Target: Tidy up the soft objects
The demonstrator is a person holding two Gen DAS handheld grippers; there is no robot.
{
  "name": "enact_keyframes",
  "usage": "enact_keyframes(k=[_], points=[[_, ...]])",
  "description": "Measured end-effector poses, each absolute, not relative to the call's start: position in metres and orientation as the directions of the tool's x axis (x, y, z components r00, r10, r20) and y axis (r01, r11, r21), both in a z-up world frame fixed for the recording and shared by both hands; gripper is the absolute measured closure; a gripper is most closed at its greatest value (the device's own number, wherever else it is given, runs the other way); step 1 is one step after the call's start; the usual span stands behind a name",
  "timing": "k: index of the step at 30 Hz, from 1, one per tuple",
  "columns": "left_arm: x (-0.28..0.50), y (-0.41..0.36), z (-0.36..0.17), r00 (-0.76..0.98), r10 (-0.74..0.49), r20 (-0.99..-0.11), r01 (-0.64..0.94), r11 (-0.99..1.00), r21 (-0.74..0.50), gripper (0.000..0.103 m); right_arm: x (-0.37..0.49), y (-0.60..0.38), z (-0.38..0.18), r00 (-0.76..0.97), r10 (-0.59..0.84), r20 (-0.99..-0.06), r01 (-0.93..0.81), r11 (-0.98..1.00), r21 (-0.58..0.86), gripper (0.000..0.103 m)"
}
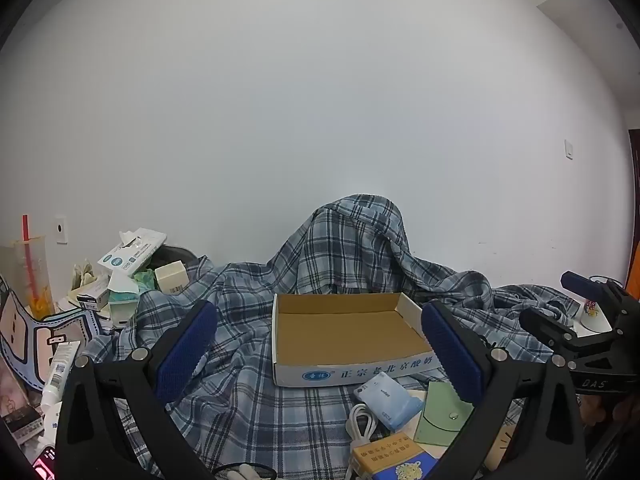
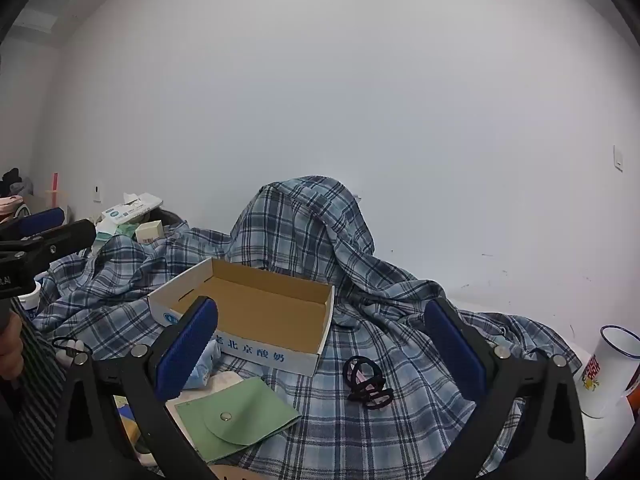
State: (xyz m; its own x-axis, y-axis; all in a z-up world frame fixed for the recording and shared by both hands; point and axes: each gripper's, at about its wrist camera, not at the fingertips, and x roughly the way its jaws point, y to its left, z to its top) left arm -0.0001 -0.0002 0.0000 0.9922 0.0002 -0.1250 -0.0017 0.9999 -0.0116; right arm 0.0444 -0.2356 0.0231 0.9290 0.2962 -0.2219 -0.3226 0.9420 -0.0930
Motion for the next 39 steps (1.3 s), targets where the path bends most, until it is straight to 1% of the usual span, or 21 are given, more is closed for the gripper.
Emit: enact_keyframes(k=[1,4,7,12,13,28,39], points=[[-0.0001,-0.0002,0.0000,0.992,0.001,-0.124,-0.002,1.000,-0.012,0.000,0.0444,-0.2355,0.0236,0.926,0.295,-0.233,-0.324,0.941,-0.094,0.000],[-0.0009,-0.0005,0.0000,0.992,-0.007,-0.123,0.005,1.000,-0.014,0.000,0.0410,-0.2360,0.0253,0.930,0.299,-0.216,-0.324,0.941,-0.094,0.000],[-0.0049,-0.0010,0.0006,0.994,-0.025,-0.102,0.023,1.000,-0.019,0.000,0.0436,-0.2342,0.0238,0.929,0.295,-0.221,-0.323,0.941,-0.099,0.000],[-0.0044,-0.0029,0.0063,0.993,-0.011,-0.114,0.008,1.000,-0.020,0.000,0.0455,-0.2356,0.0223,0.927,0.295,-0.231,-0.323,0.941,-0.095,0.000],[-0.0072,-0.0037,0.0027,0.995,-0.010,-0.104,0.008,1.000,-0.021,0.000,0.0458,-0.2358,0.0230,0.927,0.295,-0.233,-0.323,0.942,-0.093,0.000],[-0.0041,0.0002,0.0022,0.994,-0.010,-0.108,0.007,1.000,-0.024,0.000,0.0447,-0.2350,0.0232,0.927,0.293,-0.235,-0.323,0.941,-0.099,0.000],[-0.0049,-0.0001,0.0011,0.994,-0.009,-0.107,0.007,1.000,-0.021,0.000,0.0434,-0.2344,0.0240,0.930,0.294,-0.222,-0.323,0.941,-0.105,0.000]])
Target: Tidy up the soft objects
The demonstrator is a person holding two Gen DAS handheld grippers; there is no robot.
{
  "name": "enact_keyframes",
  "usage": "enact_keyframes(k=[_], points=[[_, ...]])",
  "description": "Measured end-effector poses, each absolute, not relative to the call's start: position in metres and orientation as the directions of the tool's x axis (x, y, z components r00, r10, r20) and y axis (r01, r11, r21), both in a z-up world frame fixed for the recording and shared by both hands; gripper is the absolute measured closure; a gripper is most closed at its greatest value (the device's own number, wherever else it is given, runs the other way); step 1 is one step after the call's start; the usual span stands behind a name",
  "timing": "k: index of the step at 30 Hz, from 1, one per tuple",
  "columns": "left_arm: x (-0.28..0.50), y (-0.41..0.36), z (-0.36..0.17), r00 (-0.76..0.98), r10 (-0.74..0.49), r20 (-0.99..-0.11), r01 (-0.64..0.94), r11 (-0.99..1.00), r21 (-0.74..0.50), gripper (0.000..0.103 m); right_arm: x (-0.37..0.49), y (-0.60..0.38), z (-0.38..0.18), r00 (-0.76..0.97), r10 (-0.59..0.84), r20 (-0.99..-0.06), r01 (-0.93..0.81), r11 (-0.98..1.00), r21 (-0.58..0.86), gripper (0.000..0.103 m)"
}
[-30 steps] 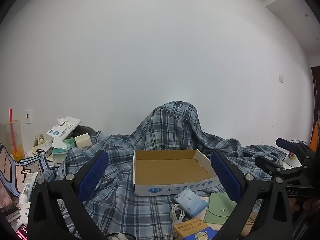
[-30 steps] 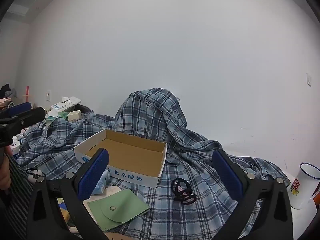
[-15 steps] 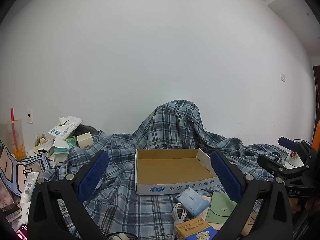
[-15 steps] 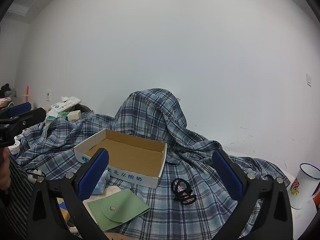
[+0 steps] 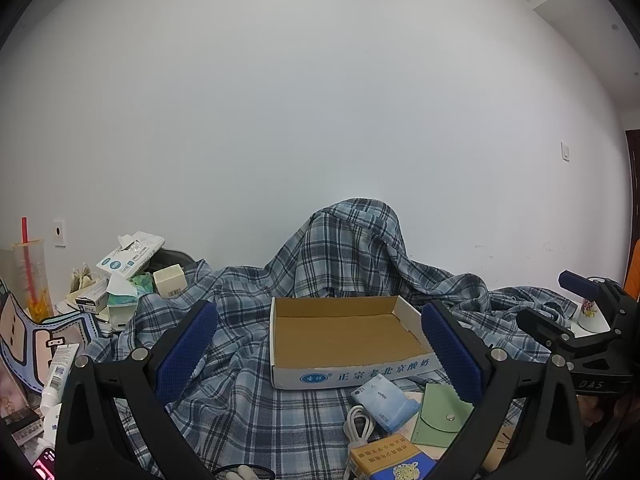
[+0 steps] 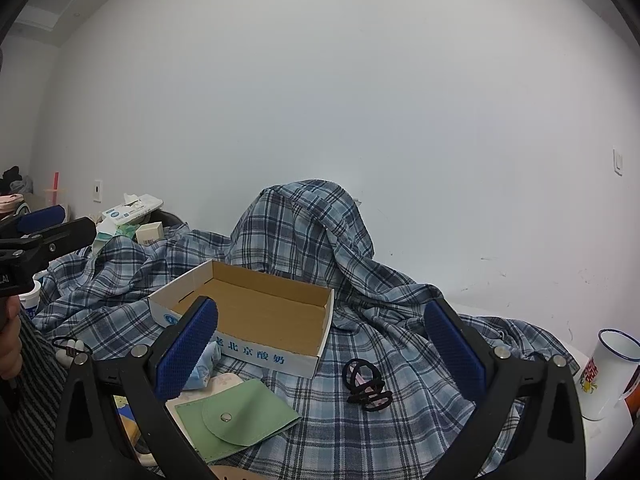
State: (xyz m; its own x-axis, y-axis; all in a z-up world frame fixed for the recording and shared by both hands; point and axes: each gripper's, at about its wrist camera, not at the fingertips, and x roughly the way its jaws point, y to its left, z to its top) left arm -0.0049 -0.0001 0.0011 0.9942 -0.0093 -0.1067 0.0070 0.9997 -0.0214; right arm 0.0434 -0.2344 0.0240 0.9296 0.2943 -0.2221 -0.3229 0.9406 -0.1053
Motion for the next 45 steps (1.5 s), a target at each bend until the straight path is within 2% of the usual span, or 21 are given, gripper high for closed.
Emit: enact_keyframes(k=[45], points=[[-0.0052,0.0005,0.0023,0.995,-0.010,-0.103,0.008,1.000,-0.019,0.000,0.0429,-0.2364,0.0255,0.935,0.286,-0.209,-0.312,0.945,-0.103,0.000]])
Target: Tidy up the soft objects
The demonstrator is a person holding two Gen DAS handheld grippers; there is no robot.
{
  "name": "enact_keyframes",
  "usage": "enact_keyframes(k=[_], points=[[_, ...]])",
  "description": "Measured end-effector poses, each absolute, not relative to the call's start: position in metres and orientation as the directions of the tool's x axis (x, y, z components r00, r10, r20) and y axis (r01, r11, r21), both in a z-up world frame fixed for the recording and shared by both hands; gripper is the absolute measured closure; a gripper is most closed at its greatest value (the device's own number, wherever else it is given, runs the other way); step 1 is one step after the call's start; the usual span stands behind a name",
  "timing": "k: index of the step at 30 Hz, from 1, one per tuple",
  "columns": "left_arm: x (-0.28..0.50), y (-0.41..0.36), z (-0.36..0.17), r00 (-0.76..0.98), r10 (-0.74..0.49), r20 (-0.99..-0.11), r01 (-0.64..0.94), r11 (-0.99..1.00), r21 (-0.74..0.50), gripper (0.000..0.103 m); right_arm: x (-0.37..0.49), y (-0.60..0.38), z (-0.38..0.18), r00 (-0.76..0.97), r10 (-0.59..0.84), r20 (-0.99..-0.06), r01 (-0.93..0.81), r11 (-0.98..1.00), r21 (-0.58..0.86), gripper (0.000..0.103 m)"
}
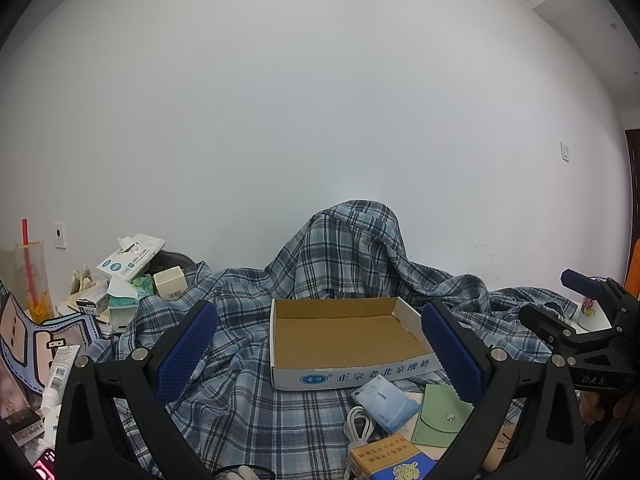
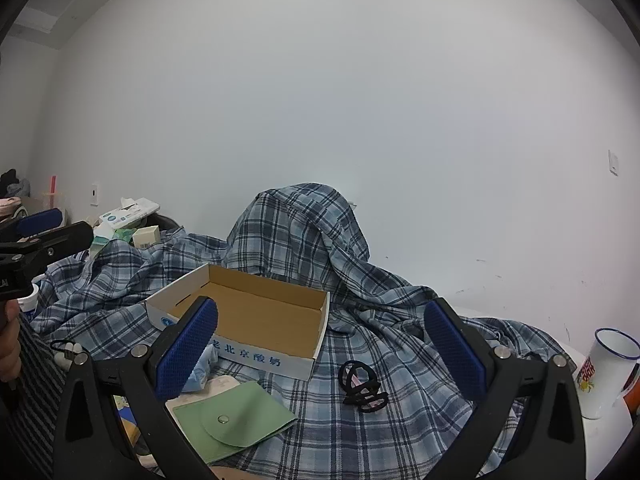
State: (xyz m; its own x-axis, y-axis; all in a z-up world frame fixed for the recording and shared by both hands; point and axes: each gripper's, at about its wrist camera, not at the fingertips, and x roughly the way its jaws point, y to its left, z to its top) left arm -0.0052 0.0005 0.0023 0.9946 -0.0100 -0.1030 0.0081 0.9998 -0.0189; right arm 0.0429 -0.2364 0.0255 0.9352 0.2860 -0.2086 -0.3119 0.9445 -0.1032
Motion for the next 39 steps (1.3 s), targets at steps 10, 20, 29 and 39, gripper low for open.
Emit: enact_keyframes(k=[10,20,29,39], points=[[-0.014,-0.004,0.006,0.998,-0.036,-0.058,0.037,0.999,0.016,0.000,0.042,-0.238,0.026,0.938,0.282,-0.202,-0.306,0.947,-0.100,0.000],[-0.014,-0.007,0.005,0.997,-0.030,-0.067,0.032,0.999,0.022,0.000,0.046,-0.236,0.024,0.931,0.286,-0.228,-0.314,0.944,-0.096,0.000],[-0.012,-0.011,0.002,0.997,-0.018,-0.077,0.021,0.999,0.040,0.000,0.044,-0.236,0.023,0.932,0.288,-0.219,-0.315,0.944,-0.099,0.000],[0.012,-0.004,0.000,0.980,-0.023,-0.196,0.023,1.000,-0.001,0.000,0.051,-0.230,0.022,0.924,0.285,-0.256,-0.322,0.940,-0.116,0.000]])
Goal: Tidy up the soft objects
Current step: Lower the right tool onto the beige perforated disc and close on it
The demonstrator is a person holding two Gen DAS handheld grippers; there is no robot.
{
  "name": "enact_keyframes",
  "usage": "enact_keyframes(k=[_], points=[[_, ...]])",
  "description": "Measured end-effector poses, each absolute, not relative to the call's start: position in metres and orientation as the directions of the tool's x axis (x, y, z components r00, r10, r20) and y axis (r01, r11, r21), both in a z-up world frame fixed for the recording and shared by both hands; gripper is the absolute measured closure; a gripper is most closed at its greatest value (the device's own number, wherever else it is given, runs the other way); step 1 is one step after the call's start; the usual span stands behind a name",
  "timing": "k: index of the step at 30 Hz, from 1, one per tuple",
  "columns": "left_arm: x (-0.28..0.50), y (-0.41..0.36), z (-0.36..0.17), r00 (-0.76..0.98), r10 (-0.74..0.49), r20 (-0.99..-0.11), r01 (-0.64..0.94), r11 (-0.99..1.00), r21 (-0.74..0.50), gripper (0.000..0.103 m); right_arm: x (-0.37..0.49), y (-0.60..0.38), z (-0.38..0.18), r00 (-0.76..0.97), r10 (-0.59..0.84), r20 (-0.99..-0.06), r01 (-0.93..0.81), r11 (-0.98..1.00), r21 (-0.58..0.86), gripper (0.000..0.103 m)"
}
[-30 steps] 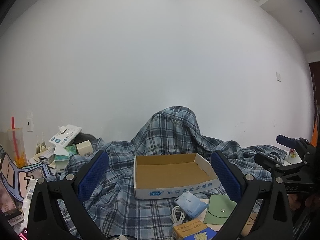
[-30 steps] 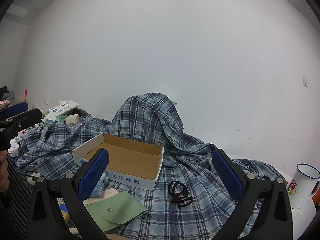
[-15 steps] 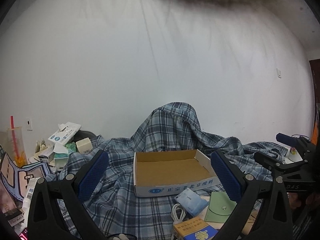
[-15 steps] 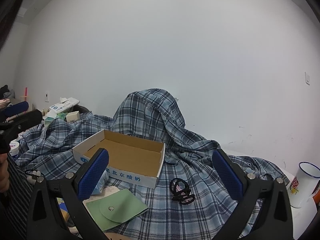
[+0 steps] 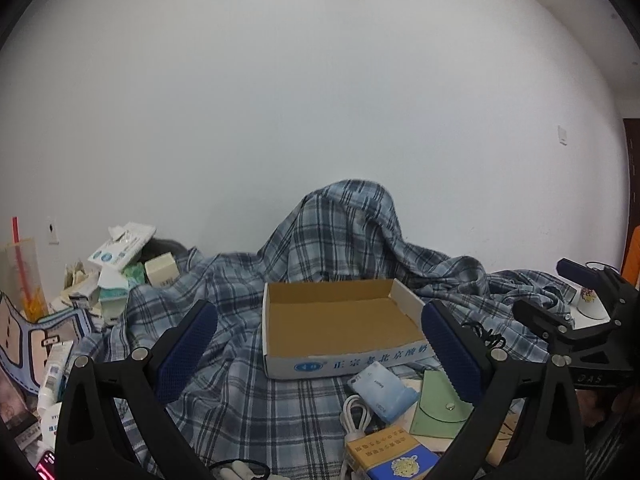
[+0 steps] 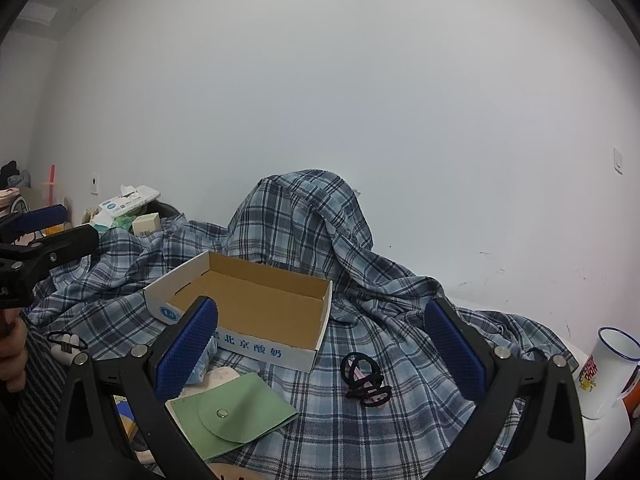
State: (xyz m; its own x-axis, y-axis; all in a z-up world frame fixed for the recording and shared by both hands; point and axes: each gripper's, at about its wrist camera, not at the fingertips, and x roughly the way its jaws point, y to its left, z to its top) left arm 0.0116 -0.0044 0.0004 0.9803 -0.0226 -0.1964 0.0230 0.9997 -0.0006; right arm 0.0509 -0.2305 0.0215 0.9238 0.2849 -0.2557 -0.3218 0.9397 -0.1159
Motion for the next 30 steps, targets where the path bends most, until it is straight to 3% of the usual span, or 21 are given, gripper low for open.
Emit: enact_keyframes(k=[4,13,21,30], points=[[0.023,-0.006,0.009,0.954,-0.027,-0.298,0.023,1.000,-0.015,0.000,0.055,-0.231,0.022,0.920,0.280,-0.275,-0.319,0.941,-0.109,0.000],[0.019,-0.010,0.018,0.908,-0.040,-0.418,0.036,0.999,-0.018,0.000,0.059,-0.251,0.043,0.891,0.305,-0.335,-0.317,0.948,0.021,0.000],[-0.002,-0.006,0.008,0.886,-0.033,-0.463,0.020,0.999,-0.033,0.000,0.048,-0.265,0.050,0.839,0.306,-0.450,-0.303,0.949,0.080,0.000],[-0.030,-0.012,-0.012,0.852,-0.049,-0.522,0.041,0.999,-0.027,0.000,0.044,-0.259,0.018,0.684,0.320,-0.655,-0.324,0.938,0.120,0.000]])
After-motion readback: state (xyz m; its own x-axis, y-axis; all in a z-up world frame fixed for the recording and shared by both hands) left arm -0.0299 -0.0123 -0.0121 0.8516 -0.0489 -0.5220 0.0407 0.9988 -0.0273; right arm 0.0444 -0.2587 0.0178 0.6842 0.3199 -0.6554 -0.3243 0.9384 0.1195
